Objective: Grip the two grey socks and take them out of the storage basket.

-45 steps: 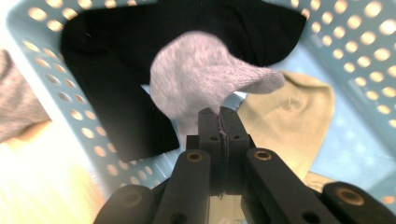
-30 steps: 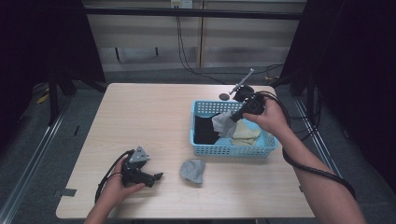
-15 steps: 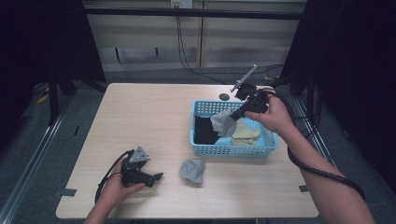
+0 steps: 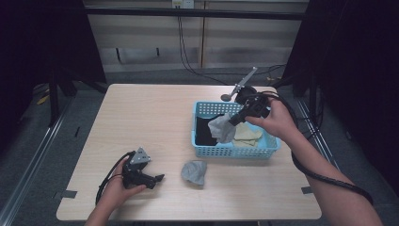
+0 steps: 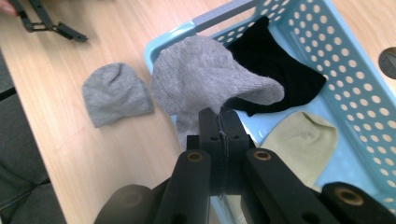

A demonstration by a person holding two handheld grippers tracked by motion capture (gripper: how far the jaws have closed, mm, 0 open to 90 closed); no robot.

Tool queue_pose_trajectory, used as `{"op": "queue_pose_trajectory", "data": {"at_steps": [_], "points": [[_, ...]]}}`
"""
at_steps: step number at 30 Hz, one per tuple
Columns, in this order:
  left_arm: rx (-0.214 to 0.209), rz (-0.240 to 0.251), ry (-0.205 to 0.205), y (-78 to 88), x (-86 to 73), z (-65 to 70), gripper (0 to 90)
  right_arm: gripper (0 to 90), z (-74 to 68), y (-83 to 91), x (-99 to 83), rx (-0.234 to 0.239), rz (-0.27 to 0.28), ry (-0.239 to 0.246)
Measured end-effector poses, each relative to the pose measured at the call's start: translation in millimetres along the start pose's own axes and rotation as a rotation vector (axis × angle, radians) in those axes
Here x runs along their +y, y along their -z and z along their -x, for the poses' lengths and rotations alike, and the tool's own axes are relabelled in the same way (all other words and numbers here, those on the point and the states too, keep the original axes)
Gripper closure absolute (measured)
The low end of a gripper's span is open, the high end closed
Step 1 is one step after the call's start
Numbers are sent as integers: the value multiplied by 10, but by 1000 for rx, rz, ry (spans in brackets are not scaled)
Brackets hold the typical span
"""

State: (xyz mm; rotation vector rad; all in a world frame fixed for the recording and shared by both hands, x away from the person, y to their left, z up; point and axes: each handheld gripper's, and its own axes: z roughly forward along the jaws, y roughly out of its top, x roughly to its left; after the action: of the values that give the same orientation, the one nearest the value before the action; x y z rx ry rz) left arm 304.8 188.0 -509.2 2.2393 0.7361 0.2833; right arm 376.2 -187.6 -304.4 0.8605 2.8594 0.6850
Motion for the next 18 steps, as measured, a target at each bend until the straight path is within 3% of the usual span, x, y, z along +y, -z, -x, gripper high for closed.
{"op": "queue_pose_trajectory", "data": {"at_steps": [18], "points": [[-1, 1, 5, -2, -1, 3, 83, 900, -341, 22, 64, 45, -25, 93]]}}
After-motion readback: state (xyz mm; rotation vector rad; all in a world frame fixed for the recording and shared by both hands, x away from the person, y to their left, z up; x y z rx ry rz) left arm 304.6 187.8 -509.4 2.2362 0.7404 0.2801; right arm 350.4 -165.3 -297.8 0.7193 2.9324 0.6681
